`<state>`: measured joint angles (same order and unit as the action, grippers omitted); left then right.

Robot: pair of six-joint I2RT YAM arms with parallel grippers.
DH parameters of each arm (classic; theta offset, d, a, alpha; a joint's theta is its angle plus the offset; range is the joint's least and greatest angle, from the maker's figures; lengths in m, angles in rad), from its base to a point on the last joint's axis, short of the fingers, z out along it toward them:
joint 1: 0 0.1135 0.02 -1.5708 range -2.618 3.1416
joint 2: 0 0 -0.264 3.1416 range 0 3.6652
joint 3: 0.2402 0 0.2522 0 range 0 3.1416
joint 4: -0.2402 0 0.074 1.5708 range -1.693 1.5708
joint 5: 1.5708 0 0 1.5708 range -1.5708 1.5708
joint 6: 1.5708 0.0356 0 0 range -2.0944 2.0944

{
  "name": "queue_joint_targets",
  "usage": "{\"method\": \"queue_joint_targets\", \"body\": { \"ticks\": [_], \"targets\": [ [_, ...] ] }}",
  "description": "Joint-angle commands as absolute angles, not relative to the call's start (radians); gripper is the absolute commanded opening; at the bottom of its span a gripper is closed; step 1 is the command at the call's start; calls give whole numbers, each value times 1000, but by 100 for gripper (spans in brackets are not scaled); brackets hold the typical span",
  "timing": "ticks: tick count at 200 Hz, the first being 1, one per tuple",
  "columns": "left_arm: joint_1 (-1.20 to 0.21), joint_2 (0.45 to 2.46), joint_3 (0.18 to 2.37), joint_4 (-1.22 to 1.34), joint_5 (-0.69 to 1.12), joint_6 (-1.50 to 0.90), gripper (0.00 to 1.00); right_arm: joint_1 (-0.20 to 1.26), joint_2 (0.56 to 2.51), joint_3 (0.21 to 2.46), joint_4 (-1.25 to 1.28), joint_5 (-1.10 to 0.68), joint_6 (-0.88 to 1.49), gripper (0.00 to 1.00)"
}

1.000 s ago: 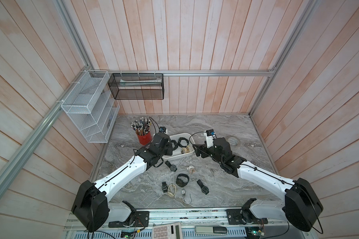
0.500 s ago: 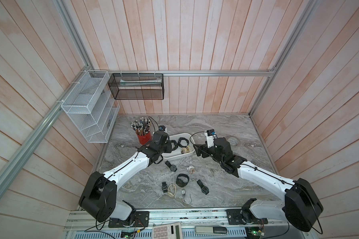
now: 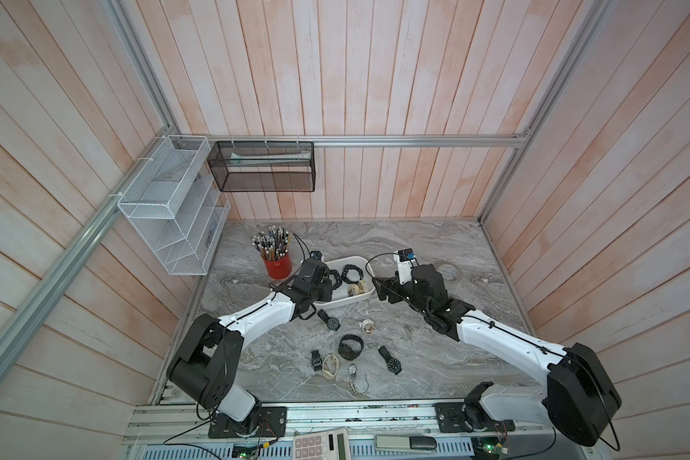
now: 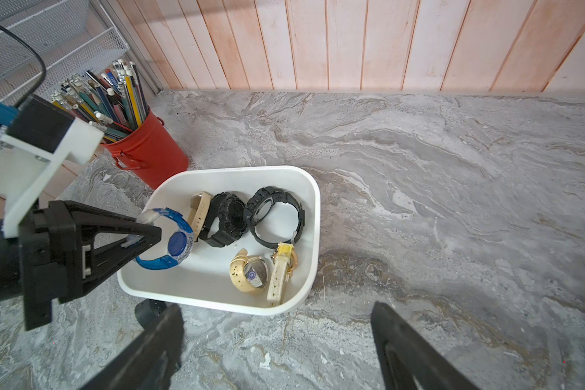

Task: Put the watch into the storage box
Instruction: Place the watch in the storage box, then pick up the watch at the center of the board.

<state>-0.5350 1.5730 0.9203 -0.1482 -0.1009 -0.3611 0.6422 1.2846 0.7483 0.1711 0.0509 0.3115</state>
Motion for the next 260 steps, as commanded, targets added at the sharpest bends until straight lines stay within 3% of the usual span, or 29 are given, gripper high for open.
{"method": "queue_joint_targets", "body": {
  "ticks": [1,19,40,80,119,191,239,260],
  "targets": [
    [-530,1599,893,-117,-70,-374,12,636,1293,753,165,45,318,89],
    [-530,1606,889,-115,-62,-377,16,635,1296,755,166,47,312,89],
    [-530,1591,898,-130,-48,-383,29,634,1297,767,153,45,311,89],
    [-529,1500,900,-128,-31,-391,73,631,1299,772,151,46,316,89],
    [-530,1366,872,-82,-1,-393,99,631,1303,772,153,46,317,89],
    [-530,992,510,66,12,-501,100,629,1335,796,113,41,326,89],
    [-530,923,483,41,-18,-523,99,629,1327,809,34,50,325,88],
    [-529,913,469,67,-29,-529,99,629,1302,796,-39,29,333,82]
  ]
}}
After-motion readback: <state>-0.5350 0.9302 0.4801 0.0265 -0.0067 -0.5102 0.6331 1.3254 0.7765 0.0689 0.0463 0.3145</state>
